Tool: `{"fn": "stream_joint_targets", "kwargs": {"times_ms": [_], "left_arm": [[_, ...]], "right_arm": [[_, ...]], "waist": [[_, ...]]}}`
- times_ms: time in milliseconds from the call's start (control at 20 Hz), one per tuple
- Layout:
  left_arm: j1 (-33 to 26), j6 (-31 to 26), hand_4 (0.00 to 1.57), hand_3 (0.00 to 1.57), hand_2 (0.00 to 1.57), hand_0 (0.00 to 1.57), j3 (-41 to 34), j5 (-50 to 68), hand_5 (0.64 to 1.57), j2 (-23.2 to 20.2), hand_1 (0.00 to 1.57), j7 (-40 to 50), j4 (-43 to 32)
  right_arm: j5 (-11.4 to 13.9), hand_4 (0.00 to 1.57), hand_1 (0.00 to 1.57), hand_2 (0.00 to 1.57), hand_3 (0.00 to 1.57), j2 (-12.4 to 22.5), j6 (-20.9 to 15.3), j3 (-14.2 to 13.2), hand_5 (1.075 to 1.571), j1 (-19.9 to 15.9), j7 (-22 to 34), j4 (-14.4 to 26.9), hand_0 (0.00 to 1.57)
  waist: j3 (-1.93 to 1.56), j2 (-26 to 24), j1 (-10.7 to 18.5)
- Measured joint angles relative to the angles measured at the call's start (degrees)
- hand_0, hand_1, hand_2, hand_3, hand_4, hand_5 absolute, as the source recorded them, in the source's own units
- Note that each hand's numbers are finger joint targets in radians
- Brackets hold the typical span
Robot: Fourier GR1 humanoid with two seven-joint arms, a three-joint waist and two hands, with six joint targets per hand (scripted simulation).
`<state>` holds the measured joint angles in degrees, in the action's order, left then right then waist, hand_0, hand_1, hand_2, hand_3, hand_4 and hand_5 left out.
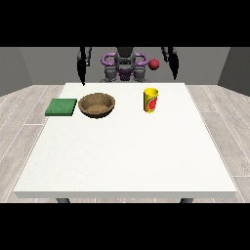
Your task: Pick the cup and pour the ball into the bowl, then pick the bowl and place it on the pad
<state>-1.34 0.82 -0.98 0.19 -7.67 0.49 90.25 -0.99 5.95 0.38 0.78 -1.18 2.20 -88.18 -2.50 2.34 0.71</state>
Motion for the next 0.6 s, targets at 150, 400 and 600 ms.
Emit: {"fn": "stream_joint_targets", "kwargs": {"times_ms": [150,400,600], "left_arm": [[0.0,-0.26,0.66,0.0,0.0,0.0,-0.36,0.18,1.566,-1.03,0.0,1.41,2.03],[0.28,0.42,0.64,0.0,0.0,0.0,-0.36,3.16,1.563,0.76,0.0,7.15,5.77],[0.43,2.78,0.62,0.0,0.0,0.0,0.02,6.35,1.564,3.53,0.0,16.24,9.6]], "right_arm": [[-0.19,0.87,0.0,0.0,0.0,0.6,0.01,-0.19,1.533,-0.17,1.4,-2.04,0.0],[-2.68,0.86,0.0,0.0,0.0,0.2,-0.19,-0.7,1.534,0.91,6.55,-6.27,0.0],[-6.27,0.86,0.0,0.0,0.0,-0.6,-1.17,-1.01,1.531,2.62,15.93,-11.89,0.0]], "waist": [[0.81,-5.56,-0.01],[1.86,-15.79,-2.25],[2.27,-21.89,-4.6]]}}
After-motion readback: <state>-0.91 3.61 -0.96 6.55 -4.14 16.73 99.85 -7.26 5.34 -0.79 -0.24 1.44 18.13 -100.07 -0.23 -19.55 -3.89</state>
